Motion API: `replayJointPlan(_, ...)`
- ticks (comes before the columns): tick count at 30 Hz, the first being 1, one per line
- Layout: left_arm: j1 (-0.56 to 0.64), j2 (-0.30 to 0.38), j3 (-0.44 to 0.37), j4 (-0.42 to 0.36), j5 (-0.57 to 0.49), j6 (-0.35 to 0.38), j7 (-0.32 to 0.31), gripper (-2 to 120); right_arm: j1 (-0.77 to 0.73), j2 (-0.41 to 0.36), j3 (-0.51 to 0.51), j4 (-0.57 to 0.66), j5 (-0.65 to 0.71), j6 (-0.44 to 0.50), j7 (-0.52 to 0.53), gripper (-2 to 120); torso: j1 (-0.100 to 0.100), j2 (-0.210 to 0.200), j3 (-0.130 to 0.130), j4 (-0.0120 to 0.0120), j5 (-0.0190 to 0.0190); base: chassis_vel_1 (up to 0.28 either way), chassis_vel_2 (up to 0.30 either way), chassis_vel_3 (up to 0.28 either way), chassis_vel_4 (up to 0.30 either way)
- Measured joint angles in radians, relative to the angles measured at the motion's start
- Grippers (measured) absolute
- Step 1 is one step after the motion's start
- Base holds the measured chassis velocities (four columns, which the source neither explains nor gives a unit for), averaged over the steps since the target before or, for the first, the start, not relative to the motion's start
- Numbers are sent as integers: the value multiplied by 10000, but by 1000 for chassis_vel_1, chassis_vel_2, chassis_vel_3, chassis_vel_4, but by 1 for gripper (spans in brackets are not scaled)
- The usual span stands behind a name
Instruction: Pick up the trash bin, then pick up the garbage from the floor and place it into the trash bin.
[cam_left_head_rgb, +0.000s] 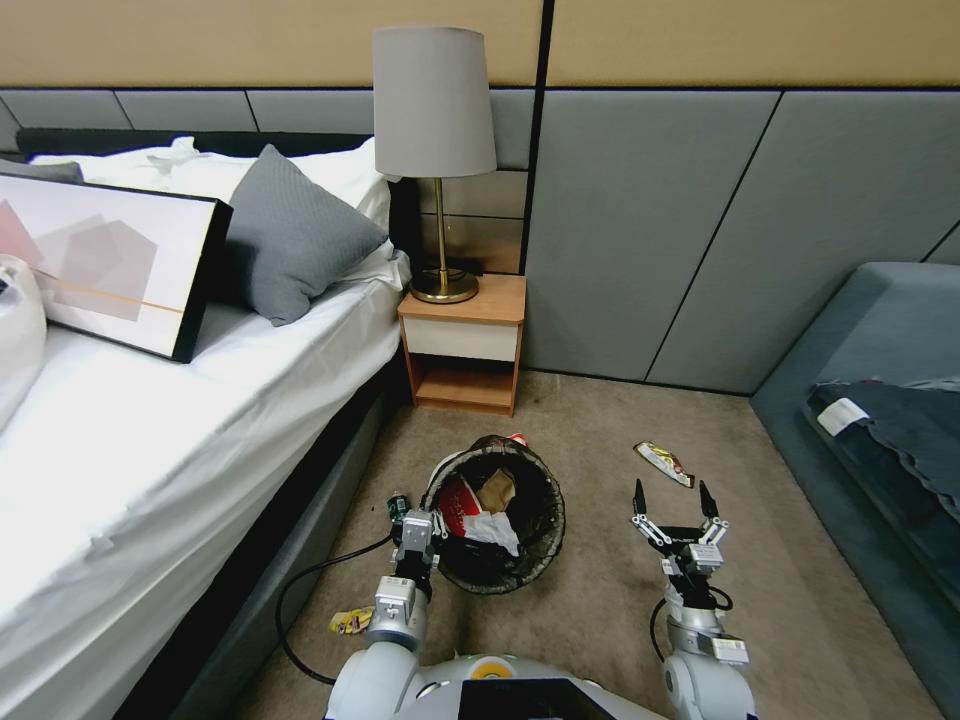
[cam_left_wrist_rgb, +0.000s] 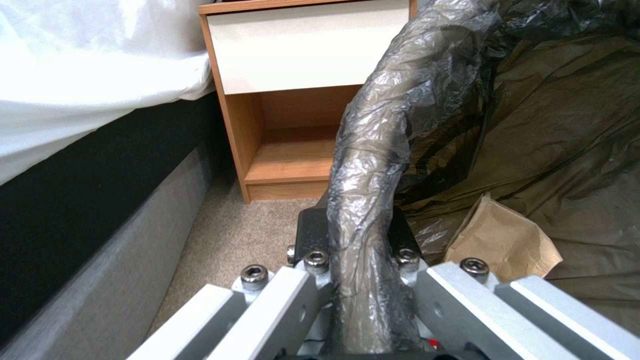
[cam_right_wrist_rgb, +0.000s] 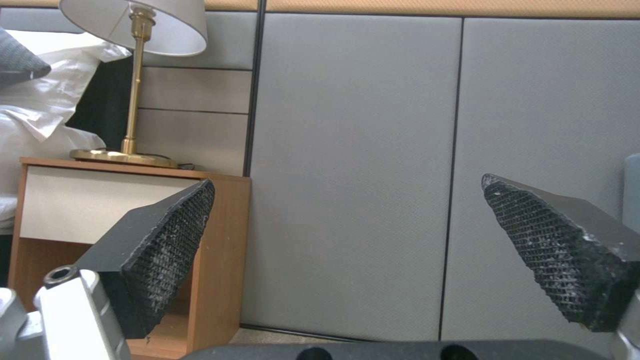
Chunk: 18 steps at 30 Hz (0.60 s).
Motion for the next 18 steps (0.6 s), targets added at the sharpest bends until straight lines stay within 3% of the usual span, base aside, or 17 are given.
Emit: replayJointPlan(18, -4, -8, -14, 35, 0, -13, 6, 0, 67, -4, 43, -40, 25, -13, -23, 100, 0, 0, 0, 0, 0, -49, 48, 50, -51)
